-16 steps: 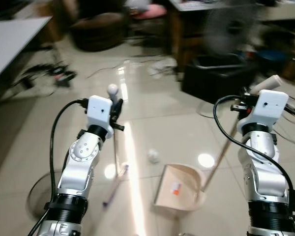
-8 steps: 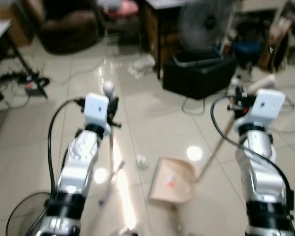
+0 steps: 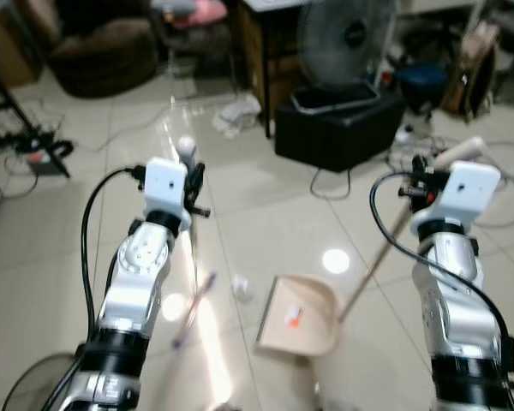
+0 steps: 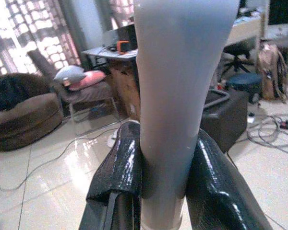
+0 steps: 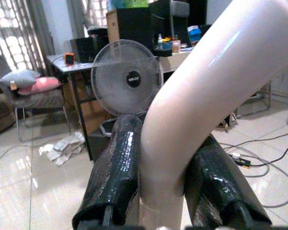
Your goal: Sweep floor
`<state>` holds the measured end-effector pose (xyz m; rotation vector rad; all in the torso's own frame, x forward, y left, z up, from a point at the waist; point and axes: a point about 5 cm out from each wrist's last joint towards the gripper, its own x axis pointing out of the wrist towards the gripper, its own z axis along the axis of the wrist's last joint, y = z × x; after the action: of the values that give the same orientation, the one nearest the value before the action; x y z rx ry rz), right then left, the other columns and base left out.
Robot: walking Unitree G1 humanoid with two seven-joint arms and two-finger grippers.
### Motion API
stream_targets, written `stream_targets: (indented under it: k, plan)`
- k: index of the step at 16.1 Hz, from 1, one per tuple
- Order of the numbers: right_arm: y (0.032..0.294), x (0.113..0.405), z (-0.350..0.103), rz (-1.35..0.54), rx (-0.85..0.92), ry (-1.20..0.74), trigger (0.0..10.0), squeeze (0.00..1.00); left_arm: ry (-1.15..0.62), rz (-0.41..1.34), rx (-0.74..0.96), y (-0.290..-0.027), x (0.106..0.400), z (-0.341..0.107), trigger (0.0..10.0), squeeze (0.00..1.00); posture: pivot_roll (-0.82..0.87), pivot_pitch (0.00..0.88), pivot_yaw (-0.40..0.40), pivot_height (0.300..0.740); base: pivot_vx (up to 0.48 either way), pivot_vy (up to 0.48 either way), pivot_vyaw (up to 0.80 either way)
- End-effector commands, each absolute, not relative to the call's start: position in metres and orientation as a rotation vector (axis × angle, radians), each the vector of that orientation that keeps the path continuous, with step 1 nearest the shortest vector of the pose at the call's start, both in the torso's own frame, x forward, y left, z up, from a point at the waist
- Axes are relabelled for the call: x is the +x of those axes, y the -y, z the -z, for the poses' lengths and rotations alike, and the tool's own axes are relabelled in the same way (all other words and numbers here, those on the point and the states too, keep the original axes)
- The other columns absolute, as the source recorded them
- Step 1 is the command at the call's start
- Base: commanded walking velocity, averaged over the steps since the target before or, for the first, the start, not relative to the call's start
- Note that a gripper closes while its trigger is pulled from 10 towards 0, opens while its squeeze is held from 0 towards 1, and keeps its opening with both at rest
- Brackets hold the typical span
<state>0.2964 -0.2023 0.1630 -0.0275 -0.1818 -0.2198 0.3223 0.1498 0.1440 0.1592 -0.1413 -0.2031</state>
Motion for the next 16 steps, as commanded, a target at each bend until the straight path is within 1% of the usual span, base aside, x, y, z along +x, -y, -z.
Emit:
stream_targets:
  k: [1, 3, 6, 14, 16]
  plan:
    - [0.2087, 0.2939, -0.1722, 0.234, -0.076, 0.223, 10.0, 0.00, 0.168, 0.222, 0.154, -0.1447, 0.3210, -0.1478, 10.0, 0.00, -0.03, 0.025, 0.061, 0.740, 0.364, 0.000, 0.62]
    - [0.2099, 0.2945, -0.1728, 0.221, -0.096, 0.224, 10.0, 0.00, 0.165, 0.207, 0.143, -0.1474, 0.3192, -0.1462, 10.0, 0.00, -0.03, 0.018, 0.049, 0.740, 0.368, 0.000, 0.80]
    - [0.2116, 0.2957, -0.1736, 0.225, -0.058, 0.230, 10.0, 0.00, 0.158, 0.207, 0.146, -0.1481, 0.3160, -0.1431, 10.0, 0.00, -0.03, 0.010, 0.049, 0.740, 0.368, 0.000, 0.00]
    - [0.2180, 0.2981, -0.1790, 0.232, -0.058, 0.248, 10.0, 0.00, 0.152, 0.219, 0.145, -0.1430, 0.3205, -0.1434, 10.0, 0.00, -0.03, 0.044, 0.048, 0.740, 0.367, 0.000, 0.00]
    - [0.2164, 0.2958, -0.1753, 0.224, -0.105, 0.228, 10.0, 0.00, 0.151, 0.216, 0.146, -0.1445, 0.3193, -0.1434, 10.0, 0.00, -0.03, 0.047, 0.054, 0.740, 0.368, 0.000, 0.00]
